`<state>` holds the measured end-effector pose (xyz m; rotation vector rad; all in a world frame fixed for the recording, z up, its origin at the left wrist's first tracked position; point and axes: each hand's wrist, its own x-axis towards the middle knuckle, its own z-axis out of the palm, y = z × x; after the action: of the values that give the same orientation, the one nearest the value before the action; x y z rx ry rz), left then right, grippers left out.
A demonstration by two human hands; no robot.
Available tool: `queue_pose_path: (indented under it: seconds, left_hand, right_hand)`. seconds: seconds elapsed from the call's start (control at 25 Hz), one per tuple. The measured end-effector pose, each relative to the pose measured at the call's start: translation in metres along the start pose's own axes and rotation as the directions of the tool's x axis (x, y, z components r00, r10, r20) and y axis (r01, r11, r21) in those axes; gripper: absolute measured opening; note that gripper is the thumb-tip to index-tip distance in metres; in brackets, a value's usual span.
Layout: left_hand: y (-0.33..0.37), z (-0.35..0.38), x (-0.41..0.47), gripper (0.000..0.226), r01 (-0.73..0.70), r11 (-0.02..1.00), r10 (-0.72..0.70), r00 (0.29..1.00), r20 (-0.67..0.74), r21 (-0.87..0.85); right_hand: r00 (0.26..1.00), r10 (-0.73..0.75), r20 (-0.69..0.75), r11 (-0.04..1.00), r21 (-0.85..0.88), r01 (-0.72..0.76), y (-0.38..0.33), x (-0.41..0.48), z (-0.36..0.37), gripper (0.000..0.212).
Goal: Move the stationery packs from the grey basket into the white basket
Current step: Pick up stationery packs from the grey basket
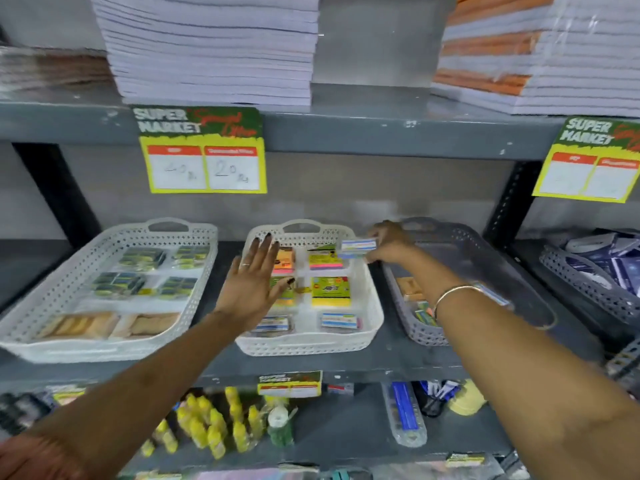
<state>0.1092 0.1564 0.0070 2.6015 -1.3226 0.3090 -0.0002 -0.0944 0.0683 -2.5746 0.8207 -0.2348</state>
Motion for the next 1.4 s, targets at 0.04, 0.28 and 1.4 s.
queue_pose_path:
  seconds: [0.04, 0.28, 1.4]
  left_hand:
    - [-0.010, -0.002, -0.016, 0.105, 0.039, 0.998, -0.040, 0.999, -0.021, -0.040]
    - [-0.050, 0.014, -0.102, 0.102, 0.116, 0.981, -0.119, 0.993, -0.008, -0.155]
    - [-0.042, 0.036, -0.088, 0.095, 0.068, 0.976, -0.092, 0.990, -0.107, -0.207]
  right_hand:
    - [0.999, -0.038, 0.012, 0.999, 0.034, 0.037, -0.016, -0.005, 0.016, 0.052]
    - [0.952, -0.219, 0.213, 0.976, 0.038, 0.216, -0.078, -0.028, 0.110, 0.059]
    - [0.983, -0.173, 0.060, 0.976, 0.142, 0.163, -0.079, -0.036, 0.090, 0.044]
